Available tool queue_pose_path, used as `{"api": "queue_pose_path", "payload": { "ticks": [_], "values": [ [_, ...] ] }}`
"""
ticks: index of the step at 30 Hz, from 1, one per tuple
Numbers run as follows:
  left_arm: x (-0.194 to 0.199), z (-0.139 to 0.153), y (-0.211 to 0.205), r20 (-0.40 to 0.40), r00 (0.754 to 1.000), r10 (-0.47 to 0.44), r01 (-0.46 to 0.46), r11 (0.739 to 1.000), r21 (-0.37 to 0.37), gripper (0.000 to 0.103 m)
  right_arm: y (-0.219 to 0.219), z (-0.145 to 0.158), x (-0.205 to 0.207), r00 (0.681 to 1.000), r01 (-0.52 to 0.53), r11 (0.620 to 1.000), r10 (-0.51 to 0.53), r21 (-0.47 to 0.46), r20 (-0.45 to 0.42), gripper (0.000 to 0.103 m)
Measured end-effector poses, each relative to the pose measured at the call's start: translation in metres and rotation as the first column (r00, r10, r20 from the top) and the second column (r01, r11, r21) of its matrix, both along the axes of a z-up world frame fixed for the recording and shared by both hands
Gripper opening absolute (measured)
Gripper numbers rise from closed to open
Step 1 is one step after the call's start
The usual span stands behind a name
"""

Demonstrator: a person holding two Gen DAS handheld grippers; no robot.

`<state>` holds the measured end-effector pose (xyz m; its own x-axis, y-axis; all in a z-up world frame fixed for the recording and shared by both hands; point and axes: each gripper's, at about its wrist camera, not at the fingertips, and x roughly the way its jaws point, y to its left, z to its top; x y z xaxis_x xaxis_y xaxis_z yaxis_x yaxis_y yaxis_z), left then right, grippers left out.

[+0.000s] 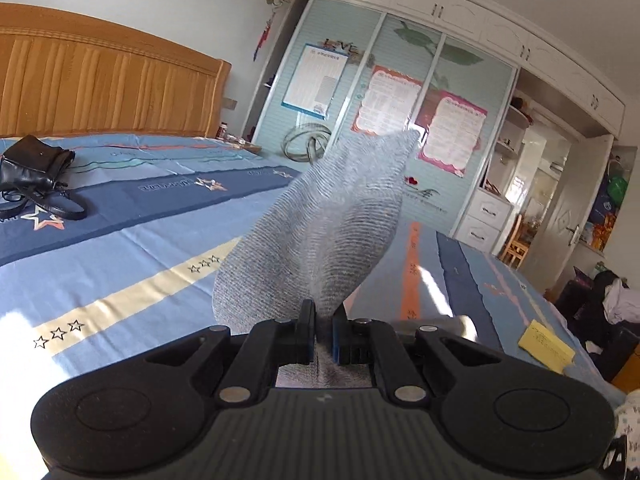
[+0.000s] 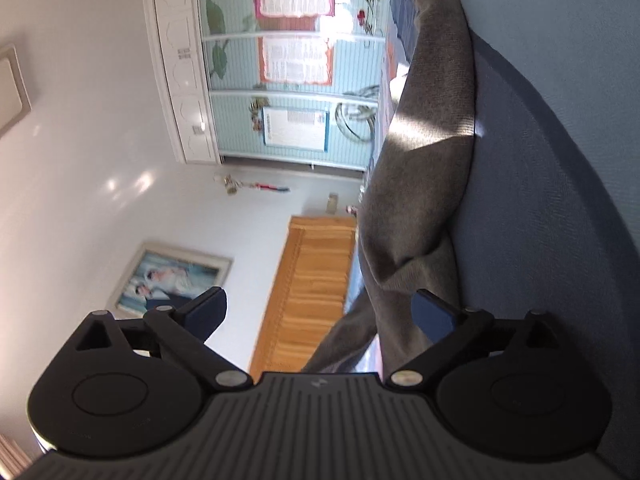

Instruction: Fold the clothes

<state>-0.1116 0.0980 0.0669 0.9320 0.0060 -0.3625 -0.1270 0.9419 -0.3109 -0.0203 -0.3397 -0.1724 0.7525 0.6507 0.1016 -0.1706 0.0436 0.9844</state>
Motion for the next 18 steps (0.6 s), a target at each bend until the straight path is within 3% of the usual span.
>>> {"api": "queue_pose_path", "payload": {
  "ticks": [6, 11, 13, 16, 18],
  "values": [
    [-0.01, -0.039, -0.03, -0.159, 0.977, -0.145, 0.158, 0.985, 0.071, 0.008, -0.008, 0.003, -0.022, 1.0, -0.006, 0.998, 0.007, -0.057, 0.016, 0.099],
    [-0.014, -0.074, -0.033, -0.326, 0.94, -0.096, 0.151, 0.978, 0.146, 0.008, -0.013, -0.003, -0.034, 0.999, 0.022, 0.999, -0.022, -0.025, 0.032, 0.099],
    [-0.015, -0.085, -0.031, -0.398, 0.916, -0.041, 0.14, 0.965, 0.222, 0.011, -0.014, -0.003, -0.038, 0.999, 0.027, 0.999, -0.026, -0.027, 0.039, 0.098],
    [-0.015, -0.097, -0.025, -0.529, 0.848, -0.037, 0.211, 0.939, 0.271, 0.032, -0.016, -0.003, -0.042, 0.998, 0.033, 0.999, -0.031, -0.025, 0.061, 0.098],
    [-0.024, -0.098, -0.021, -0.568, 0.822, -0.039, 0.237, 0.931, 0.279, 0.063, -0.017, -0.004, -0.043, 0.996, 0.039, 0.999, -0.038, -0.015, 0.078, 0.098]
  ]
}}
